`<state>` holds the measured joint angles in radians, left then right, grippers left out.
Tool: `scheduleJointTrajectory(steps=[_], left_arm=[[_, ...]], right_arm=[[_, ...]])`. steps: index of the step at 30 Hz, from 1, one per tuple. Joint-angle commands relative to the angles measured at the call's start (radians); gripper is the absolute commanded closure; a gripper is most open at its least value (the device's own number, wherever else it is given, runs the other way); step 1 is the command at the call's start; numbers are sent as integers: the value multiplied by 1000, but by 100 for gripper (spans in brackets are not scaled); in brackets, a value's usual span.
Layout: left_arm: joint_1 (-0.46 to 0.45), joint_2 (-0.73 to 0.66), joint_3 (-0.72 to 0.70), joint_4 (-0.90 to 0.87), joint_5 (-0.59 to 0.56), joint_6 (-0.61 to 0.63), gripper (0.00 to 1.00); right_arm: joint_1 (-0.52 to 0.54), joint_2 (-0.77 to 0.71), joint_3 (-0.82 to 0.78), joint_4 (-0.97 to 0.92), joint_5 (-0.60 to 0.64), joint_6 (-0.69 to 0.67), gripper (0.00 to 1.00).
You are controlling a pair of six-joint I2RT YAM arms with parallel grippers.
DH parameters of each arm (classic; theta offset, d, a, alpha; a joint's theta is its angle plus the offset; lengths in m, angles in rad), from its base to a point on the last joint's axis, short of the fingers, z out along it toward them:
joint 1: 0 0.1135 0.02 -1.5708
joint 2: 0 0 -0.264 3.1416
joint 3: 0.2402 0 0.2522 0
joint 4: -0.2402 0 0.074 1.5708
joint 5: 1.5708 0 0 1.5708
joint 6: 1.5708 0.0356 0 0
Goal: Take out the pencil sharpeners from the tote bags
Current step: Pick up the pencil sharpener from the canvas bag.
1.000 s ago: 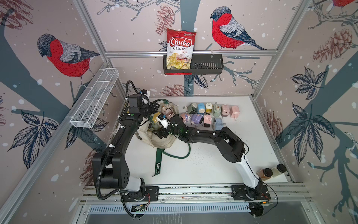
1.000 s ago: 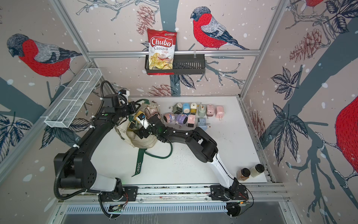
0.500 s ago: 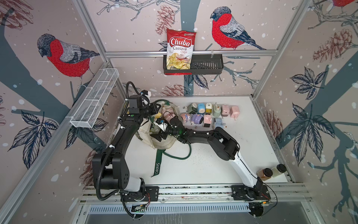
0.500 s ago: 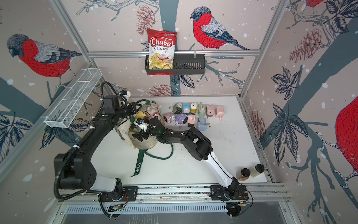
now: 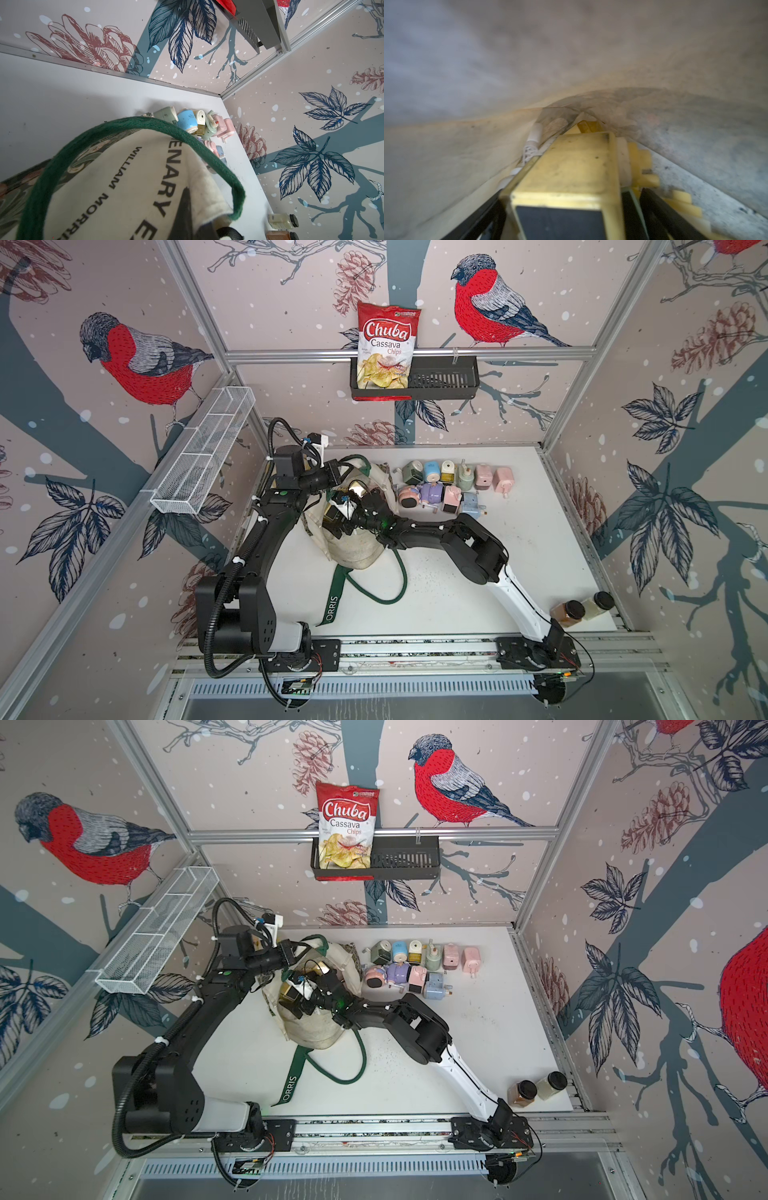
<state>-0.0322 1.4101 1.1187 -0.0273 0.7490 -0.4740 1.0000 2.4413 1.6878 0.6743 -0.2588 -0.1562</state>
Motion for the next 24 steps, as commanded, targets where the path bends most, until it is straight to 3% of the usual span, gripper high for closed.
scheduleJointTrajectory(steps=[1, 14, 18, 21, 24], left_arm=[[-2, -13, 1, 169, 76, -21, 100], [-2, -3, 10, 130, 33, -13, 100], [-2, 3, 13, 118, 24, -10, 100], [-2, 7, 12, 120, 24, -15, 100], [-2, 10, 11, 120, 23, -21, 100]], right_arm=[[-2, -13, -12, 54, 59, 10, 1], [3, -43, -59, 82, 63, 5, 23], [8, -44, -61, 85, 56, -5, 22], [14, -44, -64, 85, 44, -24, 13], [20, -38, -59, 99, 58, -25, 11]])
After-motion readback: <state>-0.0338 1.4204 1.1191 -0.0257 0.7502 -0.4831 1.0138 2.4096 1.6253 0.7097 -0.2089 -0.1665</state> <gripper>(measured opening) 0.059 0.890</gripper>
